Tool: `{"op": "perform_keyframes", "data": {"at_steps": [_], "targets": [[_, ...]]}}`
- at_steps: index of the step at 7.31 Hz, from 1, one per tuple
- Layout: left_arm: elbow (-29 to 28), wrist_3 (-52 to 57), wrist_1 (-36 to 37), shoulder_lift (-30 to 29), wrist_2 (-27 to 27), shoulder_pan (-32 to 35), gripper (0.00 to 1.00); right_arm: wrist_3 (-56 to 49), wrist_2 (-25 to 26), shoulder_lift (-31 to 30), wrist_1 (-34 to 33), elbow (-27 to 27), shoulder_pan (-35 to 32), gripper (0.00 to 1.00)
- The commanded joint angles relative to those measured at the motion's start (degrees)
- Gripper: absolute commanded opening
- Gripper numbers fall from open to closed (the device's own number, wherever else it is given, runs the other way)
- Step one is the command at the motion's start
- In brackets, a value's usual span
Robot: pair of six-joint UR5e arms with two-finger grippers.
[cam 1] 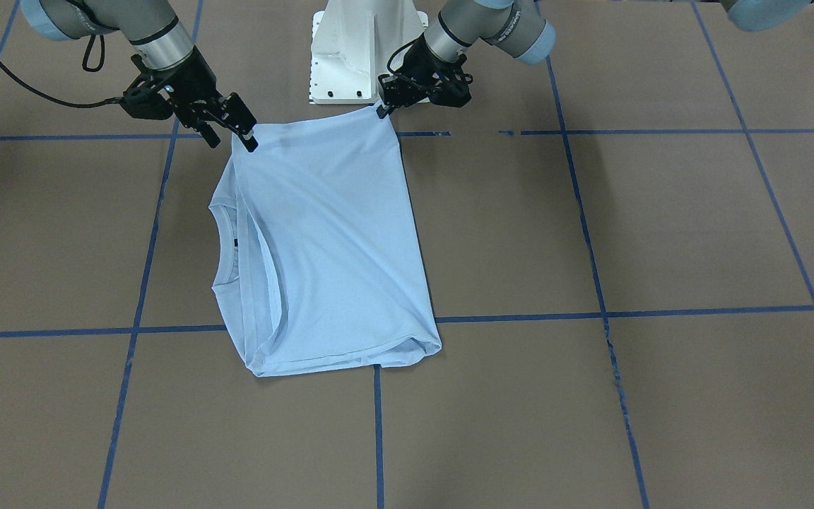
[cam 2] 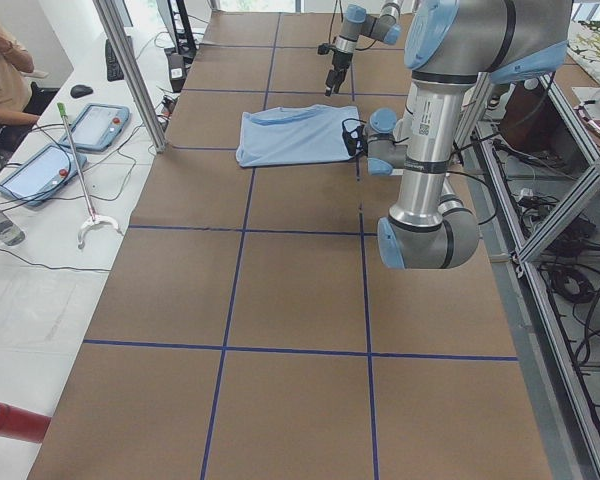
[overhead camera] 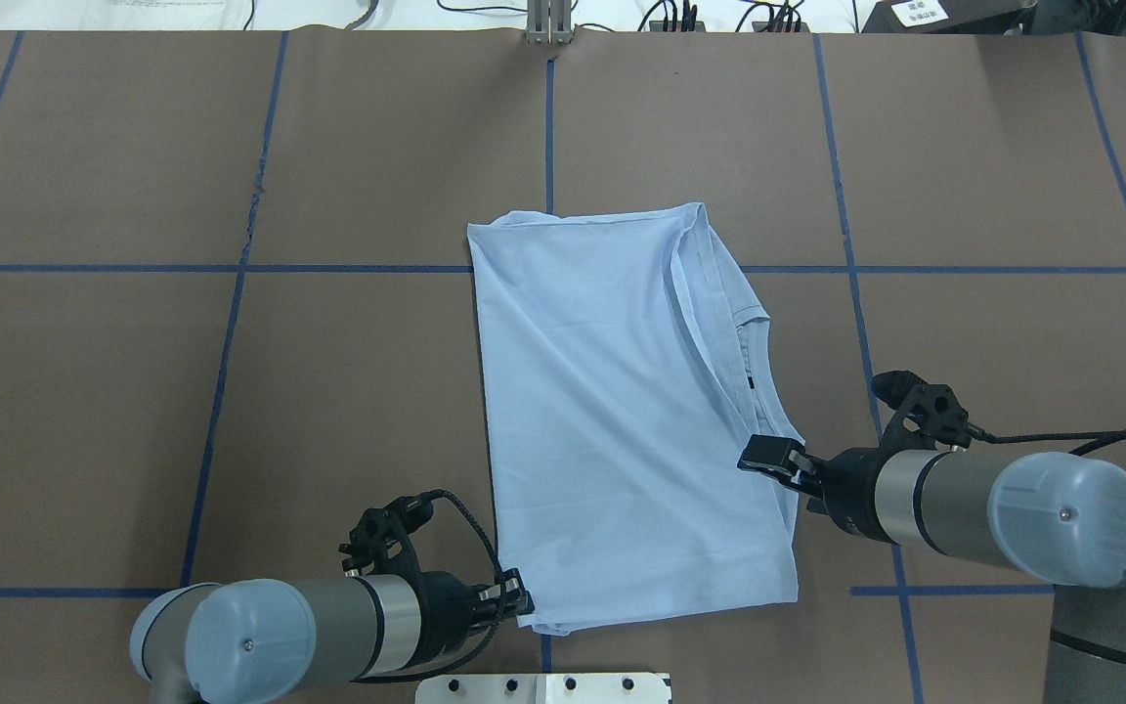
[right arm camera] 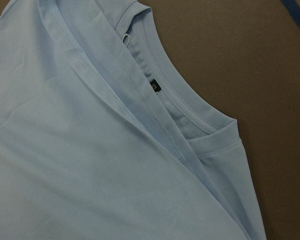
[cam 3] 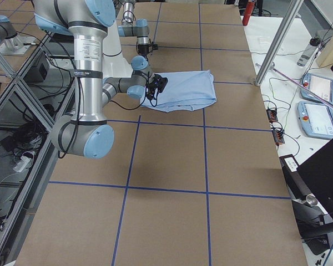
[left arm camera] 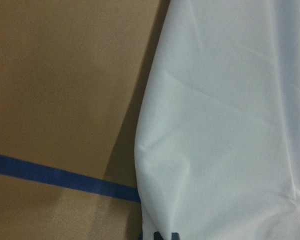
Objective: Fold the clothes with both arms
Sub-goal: 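Lower both grippers and grasp the near edge corners of the shirt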
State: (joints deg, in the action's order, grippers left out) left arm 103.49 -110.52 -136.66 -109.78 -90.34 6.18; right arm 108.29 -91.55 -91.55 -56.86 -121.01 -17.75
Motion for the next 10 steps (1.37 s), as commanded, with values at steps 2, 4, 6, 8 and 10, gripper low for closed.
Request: {"op": "perform_keyframes", "data": {"at_steps": [2,4,6,8,10], "targets": [[1.19,2.15,-0.19,3.26,-0.98,0.76,0.00,11.82,3.64,0.31,-8.65,-3.33,7.61,0.95],[1.19,1.98,-0.19,3.00,-0.89,0.59,0.00,17.38,8.13,1.27,-15.78,-3.00,12.99,0.94],[1.19,1.54,-0.19,2.82,-0.89,0.41,0.00,17.31,10.07,4.69,-17.14,0.75,13.53,0.93],[1.19,1.45,-0.19,2.82,-0.89,0.41,0.00,16.87,11.57,6.91,-17.23,4.19,13.53,0.93],[1.19,1.45,-0.19,2.82,-0.89,0.32,0.00,16.61,12.36,6.91,-17.31,4.20,13.27,0.86]]}}
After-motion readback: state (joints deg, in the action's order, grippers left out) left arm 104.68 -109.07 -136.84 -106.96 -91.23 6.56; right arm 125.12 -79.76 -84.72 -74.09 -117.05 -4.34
